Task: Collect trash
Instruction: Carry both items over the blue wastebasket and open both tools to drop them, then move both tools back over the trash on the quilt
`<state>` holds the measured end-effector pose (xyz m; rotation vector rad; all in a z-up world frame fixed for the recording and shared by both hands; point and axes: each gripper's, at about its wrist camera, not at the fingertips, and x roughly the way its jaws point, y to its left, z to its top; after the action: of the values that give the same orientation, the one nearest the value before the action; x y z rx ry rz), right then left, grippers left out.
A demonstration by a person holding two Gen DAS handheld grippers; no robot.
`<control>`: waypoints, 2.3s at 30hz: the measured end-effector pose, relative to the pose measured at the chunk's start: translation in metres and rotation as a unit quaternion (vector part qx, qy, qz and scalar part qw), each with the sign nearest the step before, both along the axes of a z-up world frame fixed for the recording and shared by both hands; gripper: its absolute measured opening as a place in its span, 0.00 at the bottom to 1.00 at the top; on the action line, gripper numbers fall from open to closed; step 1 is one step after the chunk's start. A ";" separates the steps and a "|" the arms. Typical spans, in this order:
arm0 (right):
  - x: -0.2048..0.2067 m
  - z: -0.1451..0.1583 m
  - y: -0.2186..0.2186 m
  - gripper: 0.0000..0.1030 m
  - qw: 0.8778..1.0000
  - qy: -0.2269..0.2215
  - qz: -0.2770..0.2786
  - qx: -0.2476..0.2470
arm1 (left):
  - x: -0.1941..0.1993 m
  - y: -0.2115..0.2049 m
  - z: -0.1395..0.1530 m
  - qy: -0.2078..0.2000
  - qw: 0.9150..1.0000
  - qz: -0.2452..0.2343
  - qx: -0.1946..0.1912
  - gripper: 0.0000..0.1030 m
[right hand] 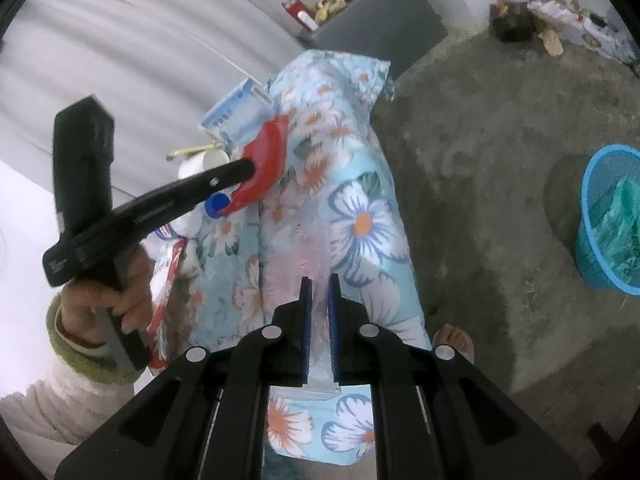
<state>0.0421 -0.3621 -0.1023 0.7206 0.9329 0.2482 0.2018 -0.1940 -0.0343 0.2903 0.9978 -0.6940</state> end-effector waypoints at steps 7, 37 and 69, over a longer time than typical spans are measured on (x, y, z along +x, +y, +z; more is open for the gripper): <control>-0.022 0.019 -0.027 0.08 0.998 -0.022 -0.049 -0.014 | -0.017 -0.009 0.033 0.004 0.999 -0.016 -0.050 0.00; -0.077 -0.181 -0.302 0.44 0.874 0.164 -0.455 -0.045 | -0.053 -0.364 -0.154 0.153 0.964 -0.219 0.001 0.43; -0.017 0.054 -0.078 0.67 0.968 -0.049 -0.206 -0.132 | -0.089 0.020 0.110 -0.099 0.989 -0.050 -0.097 0.81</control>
<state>0.0246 -0.4402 -0.0483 0.6316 0.6857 -0.2039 0.1133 -0.1740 0.0758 0.2345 0.7241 -0.8311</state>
